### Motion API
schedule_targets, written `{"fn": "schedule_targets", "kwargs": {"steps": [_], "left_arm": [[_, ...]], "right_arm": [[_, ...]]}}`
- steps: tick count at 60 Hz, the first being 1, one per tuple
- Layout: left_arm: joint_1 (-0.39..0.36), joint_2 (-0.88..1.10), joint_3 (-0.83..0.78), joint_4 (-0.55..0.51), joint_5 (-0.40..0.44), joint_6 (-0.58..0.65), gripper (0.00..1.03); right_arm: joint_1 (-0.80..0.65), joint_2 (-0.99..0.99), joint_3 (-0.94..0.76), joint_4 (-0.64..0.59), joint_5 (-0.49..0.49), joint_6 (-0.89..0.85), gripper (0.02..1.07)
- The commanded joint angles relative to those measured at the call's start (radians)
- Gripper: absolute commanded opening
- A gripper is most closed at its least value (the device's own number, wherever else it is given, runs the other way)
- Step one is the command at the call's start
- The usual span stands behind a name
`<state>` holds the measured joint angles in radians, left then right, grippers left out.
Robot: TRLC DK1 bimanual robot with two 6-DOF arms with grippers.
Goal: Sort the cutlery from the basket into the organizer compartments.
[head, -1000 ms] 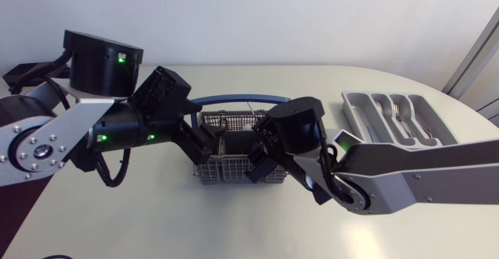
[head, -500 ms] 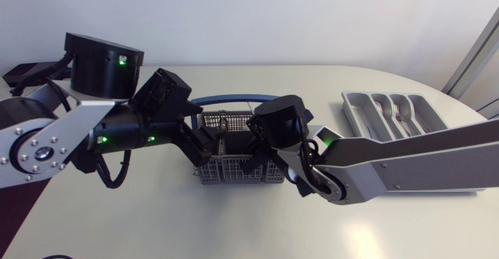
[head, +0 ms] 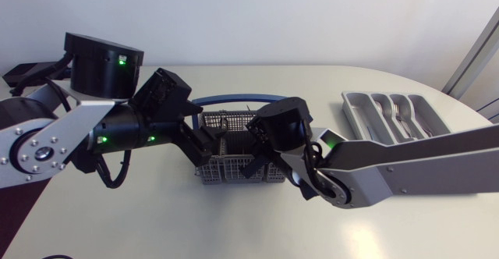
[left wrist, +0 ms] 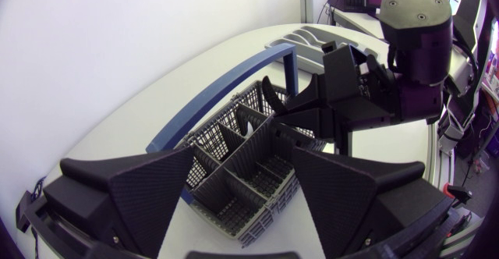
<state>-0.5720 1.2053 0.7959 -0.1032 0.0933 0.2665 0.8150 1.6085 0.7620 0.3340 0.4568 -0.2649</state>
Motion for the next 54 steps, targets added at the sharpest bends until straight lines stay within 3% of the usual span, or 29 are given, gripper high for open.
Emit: {"fn": "schedule_targets", "kwargs": {"steps": [1, 32, 54], "left_arm": [[-0.003, -0.004, -0.03, 0.008, 0.005, 0.013, 0.87], [-0.003, 0.0, -0.035, 0.028, 0.005, 0.014, 0.87], [0.0, -0.004, -0.04, 0.023, 0.003, 0.022, 0.87]], "right_arm": [[0.013, -0.047, -0.044, 0.008, 0.005, -0.017, 0.08], [0.058, -0.271, -0.162, 0.05, -0.061, -0.068, 0.08], [0.024, -0.444, -0.043, -0.184, -0.164, -0.033, 0.08]]}}
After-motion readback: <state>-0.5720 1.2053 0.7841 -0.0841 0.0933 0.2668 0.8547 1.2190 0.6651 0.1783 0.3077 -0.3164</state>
